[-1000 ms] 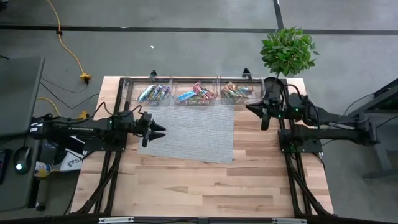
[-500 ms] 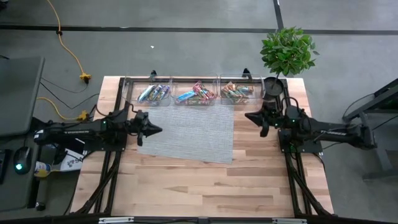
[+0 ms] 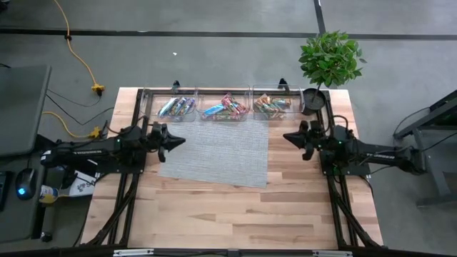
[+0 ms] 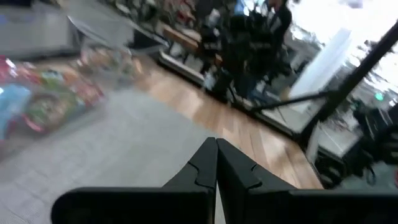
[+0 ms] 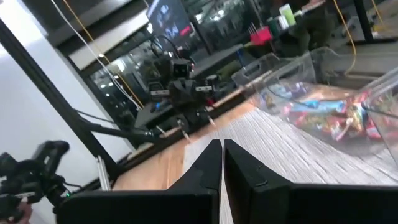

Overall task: Pick and place Granola Bars by type
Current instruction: Return to Home Position

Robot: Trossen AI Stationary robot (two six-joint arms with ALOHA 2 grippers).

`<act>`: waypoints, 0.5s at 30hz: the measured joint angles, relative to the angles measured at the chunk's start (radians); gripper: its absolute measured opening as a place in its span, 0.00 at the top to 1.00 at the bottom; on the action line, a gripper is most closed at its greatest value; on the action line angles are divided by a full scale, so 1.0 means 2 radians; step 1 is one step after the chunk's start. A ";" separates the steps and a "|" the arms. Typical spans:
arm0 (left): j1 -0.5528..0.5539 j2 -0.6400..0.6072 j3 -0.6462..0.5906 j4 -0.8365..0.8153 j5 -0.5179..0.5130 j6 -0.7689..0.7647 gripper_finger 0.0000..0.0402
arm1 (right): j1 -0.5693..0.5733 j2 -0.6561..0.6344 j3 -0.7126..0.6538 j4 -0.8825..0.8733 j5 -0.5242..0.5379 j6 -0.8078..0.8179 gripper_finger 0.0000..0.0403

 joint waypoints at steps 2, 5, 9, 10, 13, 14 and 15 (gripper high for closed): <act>0.000 -0.013 0.000 -0.001 -0.011 0.003 1.00 | 0.000 -0.016 0.000 -0.001 -0.001 -0.003 1.00; 0.000 -0.035 0.000 -0.003 -0.015 0.010 1.00 | 0.000 -0.051 0.000 0.004 0.000 -0.014 1.00; 0.000 -0.071 0.000 -0.005 -0.027 0.016 1.00 | 0.000 -0.116 0.000 0.002 0.012 -0.036 1.00; 0.000 -0.081 0.000 -0.008 -0.030 0.019 1.00 | 0.000 -0.132 0.000 -0.007 0.014 -0.039 1.00; 0.000 -0.107 0.000 -0.028 -0.031 0.022 1.00 | 0.000 -0.139 0.000 -0.049 0.009 -0.035 1.00; 0.000 -0.114 0.000 -0.039 -0.028 0.022 1.00 | 0.000 -0.134 0.000 -0.053 0.005 -0.030 1.00; 0.000 -0.121 0.000 -0.052 -0.022 0.022 1.00 | 0.000 -0.134 0.000 -0.067 0.001 -0.026 1.00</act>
